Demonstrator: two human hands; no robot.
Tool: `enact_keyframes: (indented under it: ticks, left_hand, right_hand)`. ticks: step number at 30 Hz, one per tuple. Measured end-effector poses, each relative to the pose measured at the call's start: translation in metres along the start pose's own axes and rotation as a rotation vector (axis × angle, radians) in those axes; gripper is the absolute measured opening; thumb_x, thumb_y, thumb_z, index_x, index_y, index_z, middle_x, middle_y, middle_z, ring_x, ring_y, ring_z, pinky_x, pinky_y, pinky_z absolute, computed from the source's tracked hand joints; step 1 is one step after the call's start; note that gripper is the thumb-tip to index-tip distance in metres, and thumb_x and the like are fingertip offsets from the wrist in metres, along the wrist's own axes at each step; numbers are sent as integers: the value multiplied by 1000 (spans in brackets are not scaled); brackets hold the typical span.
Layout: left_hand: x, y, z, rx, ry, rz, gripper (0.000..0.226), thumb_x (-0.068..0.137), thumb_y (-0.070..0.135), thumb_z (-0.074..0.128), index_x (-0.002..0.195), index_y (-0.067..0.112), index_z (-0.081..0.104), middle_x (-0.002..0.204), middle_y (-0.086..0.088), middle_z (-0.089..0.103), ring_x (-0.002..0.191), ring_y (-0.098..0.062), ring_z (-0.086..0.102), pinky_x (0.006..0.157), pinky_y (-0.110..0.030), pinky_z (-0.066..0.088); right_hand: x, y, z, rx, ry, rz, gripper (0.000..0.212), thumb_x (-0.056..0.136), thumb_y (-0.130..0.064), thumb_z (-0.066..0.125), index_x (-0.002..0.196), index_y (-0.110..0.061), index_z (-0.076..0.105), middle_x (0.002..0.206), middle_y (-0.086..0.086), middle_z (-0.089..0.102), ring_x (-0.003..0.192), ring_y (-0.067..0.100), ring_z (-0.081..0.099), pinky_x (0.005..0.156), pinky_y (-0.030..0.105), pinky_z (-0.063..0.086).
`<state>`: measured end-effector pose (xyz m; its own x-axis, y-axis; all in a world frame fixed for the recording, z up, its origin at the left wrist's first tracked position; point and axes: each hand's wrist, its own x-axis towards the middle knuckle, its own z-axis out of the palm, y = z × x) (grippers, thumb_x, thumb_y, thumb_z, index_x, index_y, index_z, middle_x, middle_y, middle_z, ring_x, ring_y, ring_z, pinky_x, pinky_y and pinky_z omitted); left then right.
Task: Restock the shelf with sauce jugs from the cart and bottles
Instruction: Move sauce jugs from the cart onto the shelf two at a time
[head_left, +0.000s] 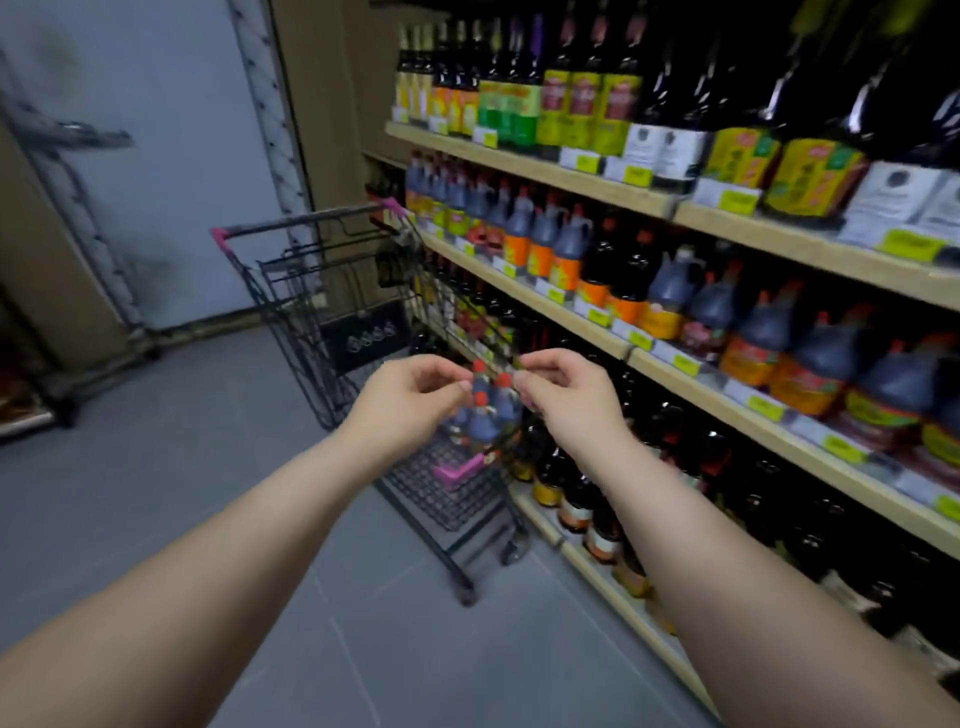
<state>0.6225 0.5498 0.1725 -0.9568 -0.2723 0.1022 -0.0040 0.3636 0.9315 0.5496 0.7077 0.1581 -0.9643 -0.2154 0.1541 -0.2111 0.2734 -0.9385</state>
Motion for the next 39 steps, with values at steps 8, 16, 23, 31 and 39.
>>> enact_keyframes:
  ticks: [8,16,23,31,39]
  left_hand:
    - [59,-58,-107,45,69,-88,7,90,14,63,90,17,70,83,-1,74,76,-15,65,78,-32,53]
    - [157,-109,-135,82,103,-138,7,88,19,65,89,22,71,85,1,74,84,-19,69,87,-39,55]
    - [276,-128,-129,132,84,-181,6,88,25,65,90,25,70,86,0,74,86,-24,69,87,-45,54]
    - [379,-148,-104,120,-47,-176,8,86,24,64,84,27,72,88,-9,73,90,-27,69,90,-47,53]
    - [490,-190,-62,133,-373,-173,18,89,13,59,81,28,67,82,-2,73,75,-20,61,68,-32,51]
  right_hand:
    - [67,-11,132,44,-91,13,9,87,-12,67,94,-17,64,77,-5,62,76,11,60,68,21,46]
    - [174,19,187,60,-168,59,11,86,-17,69,92,-25,65,82,0,65,78,16,61,72,33,49]
    - [294,38,203,46,-222,92,11,87,-12,67,90,-22,63,78,-2,63,73,14,59,68,25,45]
    - [374,75,186,-1,-145,193,12,85,-17,69,84,-28,64,87,7,67,80,21,62,82,39,52]
    - [417,125,176,-13,121,386,7,85,-13,70,89,-16,66,71,-2,60,65,11,54,66,27,45]
